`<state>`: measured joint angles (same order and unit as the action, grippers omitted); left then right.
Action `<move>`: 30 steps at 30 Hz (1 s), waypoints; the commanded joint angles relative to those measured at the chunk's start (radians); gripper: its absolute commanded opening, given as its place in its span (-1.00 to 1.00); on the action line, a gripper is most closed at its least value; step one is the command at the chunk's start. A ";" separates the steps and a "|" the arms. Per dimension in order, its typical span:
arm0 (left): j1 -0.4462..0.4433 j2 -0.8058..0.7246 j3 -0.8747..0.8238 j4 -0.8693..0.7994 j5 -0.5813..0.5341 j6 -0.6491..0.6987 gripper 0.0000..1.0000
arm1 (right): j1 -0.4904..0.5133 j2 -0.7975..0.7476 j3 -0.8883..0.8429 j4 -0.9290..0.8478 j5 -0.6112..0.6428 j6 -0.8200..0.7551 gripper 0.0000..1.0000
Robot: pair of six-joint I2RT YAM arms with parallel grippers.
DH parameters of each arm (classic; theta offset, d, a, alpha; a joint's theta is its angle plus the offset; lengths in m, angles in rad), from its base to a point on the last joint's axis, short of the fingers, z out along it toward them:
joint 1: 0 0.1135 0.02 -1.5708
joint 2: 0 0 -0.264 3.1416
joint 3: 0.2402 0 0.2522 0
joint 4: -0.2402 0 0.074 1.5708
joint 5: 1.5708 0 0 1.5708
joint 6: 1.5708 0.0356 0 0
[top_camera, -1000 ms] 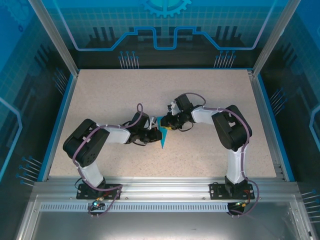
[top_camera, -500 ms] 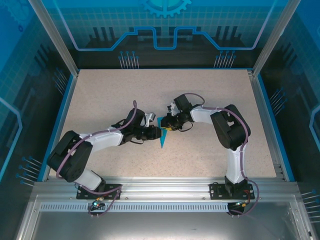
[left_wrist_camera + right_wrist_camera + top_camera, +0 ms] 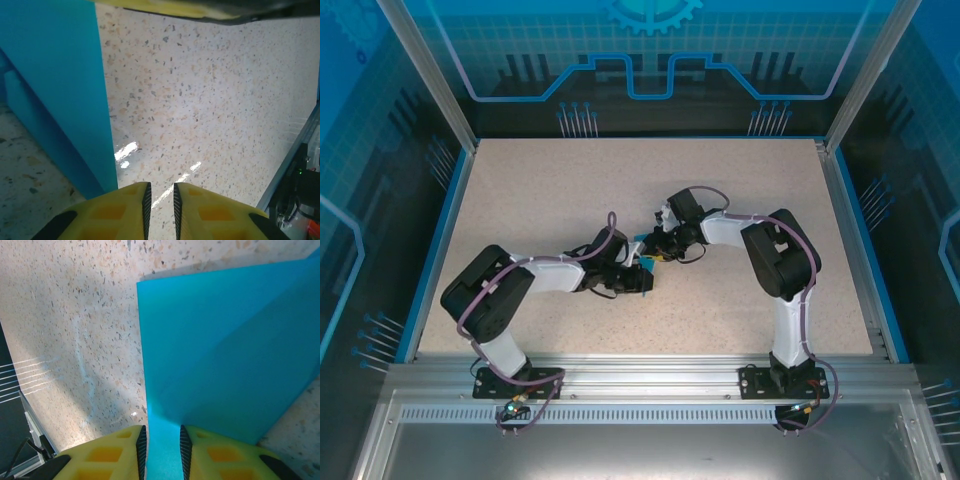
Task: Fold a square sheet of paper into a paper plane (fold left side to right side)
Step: Fold the wing for the fifth time at the center of the table.
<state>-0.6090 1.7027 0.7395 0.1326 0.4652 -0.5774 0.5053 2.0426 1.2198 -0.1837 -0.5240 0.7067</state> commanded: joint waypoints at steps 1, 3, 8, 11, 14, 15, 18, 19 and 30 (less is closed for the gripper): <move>-0.002 0.027 0.025 -0.011 -0.002 0.016 -0.54 | 0.019 0.024 0.024 -0.065 0.023 -0.018 -0.46; -0.003 0.037 0.014 -0.013 -0.004 0.015 -0.55 | 0.021 0.024 0.024 -0.070 0.025 -0.019 -0.46; -0.006 0.043 -0.010 -0.039 -0.020 0.019 -0.55 | 0.022 0.025 0.026 -0.078 0.033 -0.021 -0.47; -0.011 0.044 -0.020 -0.060 -0.022 0.030 -0.56 | 0.020 0.025 0.024 -0.080 0.036 -0.020 -0.47; -0.025 0.035 -0.032 -0.084 -0.026 0.037 -0.56 | 0.021 0.027 0.024 -0.084 0.041 -0.019 -0.47; -0.031 0.029 -0.040 -0.088 -0.029 0.036 -0.56 | 0.021 0.028 0.026 -0.084 0.041 -0.019 -0.47; -0.045 0.001 -0.079 -0.093 -0.037 0.027 -0.56 | 0.021 0.034 0.029 -0.088 0.044 -0.019 -0.47; -0.050 -0.011 -0.095 -0.093 -0.041 0.021 -0.56 | 0.020 0.036 0.030 -0.091 0.044 -0.019 -0.47; -0.107 -0.080 -0.210 -0.032 -0.040 -0.048 -0.55 | 0.018 0.033 0.037 -0.102 0.051 -0.034 -0.46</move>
<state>-0.6918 1.6268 0.5930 0.1917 0.4049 -0.5873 0.5190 2.0480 1.2438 -0.2543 -0.5198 0.6983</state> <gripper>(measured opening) 0.222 0.268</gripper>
